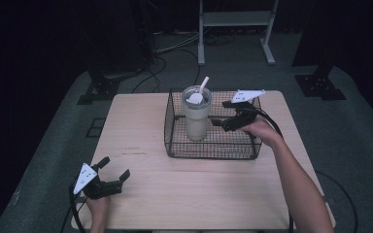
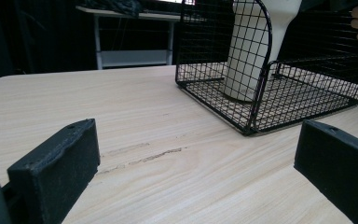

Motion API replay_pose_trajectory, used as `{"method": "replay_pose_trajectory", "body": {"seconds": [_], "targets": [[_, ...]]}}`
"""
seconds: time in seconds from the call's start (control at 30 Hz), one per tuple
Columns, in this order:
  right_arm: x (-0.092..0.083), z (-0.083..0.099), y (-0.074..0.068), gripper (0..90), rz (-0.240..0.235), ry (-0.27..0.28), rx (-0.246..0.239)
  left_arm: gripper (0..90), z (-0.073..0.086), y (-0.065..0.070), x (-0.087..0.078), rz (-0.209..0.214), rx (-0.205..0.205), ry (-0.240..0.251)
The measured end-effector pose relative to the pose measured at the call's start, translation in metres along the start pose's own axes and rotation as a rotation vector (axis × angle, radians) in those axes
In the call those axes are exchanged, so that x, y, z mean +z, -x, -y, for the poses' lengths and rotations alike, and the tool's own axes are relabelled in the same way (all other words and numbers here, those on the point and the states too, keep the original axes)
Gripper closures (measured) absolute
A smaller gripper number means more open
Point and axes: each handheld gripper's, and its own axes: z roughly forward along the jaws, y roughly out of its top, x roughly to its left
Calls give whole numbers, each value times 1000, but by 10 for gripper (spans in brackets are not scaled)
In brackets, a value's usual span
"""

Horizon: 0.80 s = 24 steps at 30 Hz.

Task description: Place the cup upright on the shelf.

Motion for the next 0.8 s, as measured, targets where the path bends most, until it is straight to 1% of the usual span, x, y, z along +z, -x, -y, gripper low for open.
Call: {"method": "replay_pose_trajectory", "body": {"seconds": [0.07, 0.2, 0.27, 0.37, 0.43, 0.5, 0.73, 0.8], "targets": [[-3, -1, -1, 87, -3, -1, 10, 0, 0, 0, 0, 0, 1, 0], [-7, -3, -3, 87, -1, 2, 2, 0, 0, 0, 0, -1, 1, 0], [-10, -3, -3, 87, 4, 2, 13, 0, 0, 0, 0, 0, 1, 0], [-14, -4, -4, 88, 8, 1, 15, 0, 0, 0, 0, 1, 2, 0], [-17, -4, -5, 88, 12, 0, 7, 0, 0, 0, 0, 1, 3, 1], [-20, -5, -5, 88, 10, 4, 11, 0, 0, 0, 0, 1, 2, 1], [-32, -8, -5, 88, 22, -7, 9, 0, 0, 0, 0, 0, 3, 0], [-36, -10, -6, 88, 28, 1, 14, 0, 0, 0, 0, 0, 3, 0]]}}
